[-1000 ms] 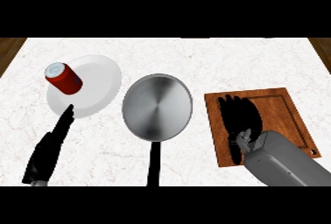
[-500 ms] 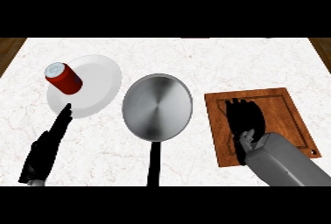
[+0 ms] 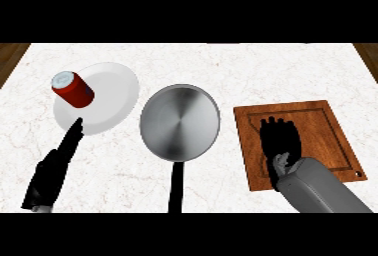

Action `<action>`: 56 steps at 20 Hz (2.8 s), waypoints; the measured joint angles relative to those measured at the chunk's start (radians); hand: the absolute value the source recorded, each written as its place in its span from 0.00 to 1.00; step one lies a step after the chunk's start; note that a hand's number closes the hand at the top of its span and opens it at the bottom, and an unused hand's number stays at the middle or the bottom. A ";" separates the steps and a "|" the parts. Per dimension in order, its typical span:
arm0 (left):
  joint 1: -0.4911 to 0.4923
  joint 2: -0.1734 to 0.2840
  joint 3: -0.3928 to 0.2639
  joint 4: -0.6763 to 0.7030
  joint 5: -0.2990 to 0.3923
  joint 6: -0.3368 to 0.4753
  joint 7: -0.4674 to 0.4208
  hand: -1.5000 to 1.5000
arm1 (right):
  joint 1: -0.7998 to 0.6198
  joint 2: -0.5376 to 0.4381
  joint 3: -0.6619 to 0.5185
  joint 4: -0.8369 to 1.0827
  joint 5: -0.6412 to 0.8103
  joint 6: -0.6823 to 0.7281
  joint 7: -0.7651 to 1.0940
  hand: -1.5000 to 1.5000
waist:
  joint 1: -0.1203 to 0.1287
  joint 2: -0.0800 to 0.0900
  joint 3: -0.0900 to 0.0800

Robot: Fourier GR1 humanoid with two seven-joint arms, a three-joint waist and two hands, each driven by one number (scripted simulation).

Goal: Pick the sweet potato from the cutting board and place it in the pan

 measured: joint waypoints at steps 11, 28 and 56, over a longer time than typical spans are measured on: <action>-0.015 -0.046 0.039 0.034 -0.042 -0.039 -0.019 0.50 | 0.024 0.062 -0.099 0.098 0.139 -0.077 -0.128 1.00 | 0.002 -0.007 -0.006; -0.002 -0.084 0.065 0.012 -0.083 -0.059 -0.003 0.50 | 0.154 -0.047 -0.381 -0.041 0.018 -0.173 -0.451 1.00 | -0.007 -0.004 -0.001; -0.017 -0.101 0.085 0.001 -0.102 -0.112 0.003 0.50 | -0.417 0.340 -0.383 0.246 0.041 -0.603 -0.613 1.00 | 0.028 0.007 0.000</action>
